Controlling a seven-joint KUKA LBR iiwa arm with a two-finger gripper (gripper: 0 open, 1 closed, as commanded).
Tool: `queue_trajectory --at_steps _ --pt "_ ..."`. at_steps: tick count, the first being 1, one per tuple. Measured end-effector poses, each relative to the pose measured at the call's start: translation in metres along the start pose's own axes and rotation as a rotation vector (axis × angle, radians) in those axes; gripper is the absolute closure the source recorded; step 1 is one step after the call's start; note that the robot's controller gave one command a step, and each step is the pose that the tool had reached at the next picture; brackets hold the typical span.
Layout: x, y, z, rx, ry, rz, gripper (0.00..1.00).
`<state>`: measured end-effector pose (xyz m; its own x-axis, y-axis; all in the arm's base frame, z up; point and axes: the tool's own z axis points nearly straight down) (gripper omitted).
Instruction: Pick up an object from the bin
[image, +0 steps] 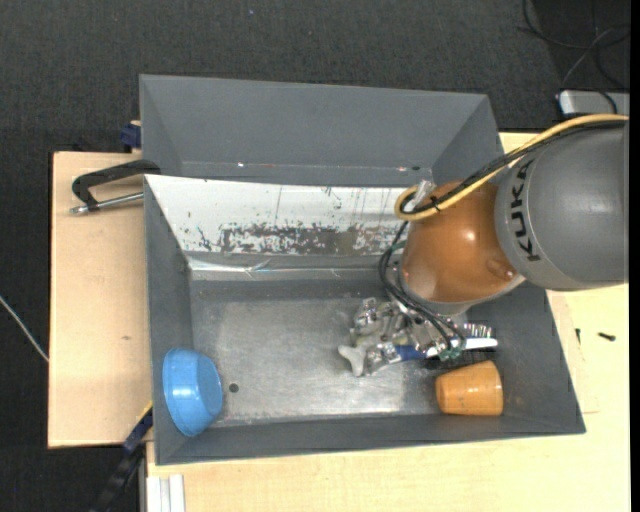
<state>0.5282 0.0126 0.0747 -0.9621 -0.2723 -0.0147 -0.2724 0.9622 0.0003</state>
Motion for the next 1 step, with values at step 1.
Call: queue_trajectory --at_steps 1 --pt "-0.0069 0.0174 -0.1323 0.002 0.000 0.059 1.00"
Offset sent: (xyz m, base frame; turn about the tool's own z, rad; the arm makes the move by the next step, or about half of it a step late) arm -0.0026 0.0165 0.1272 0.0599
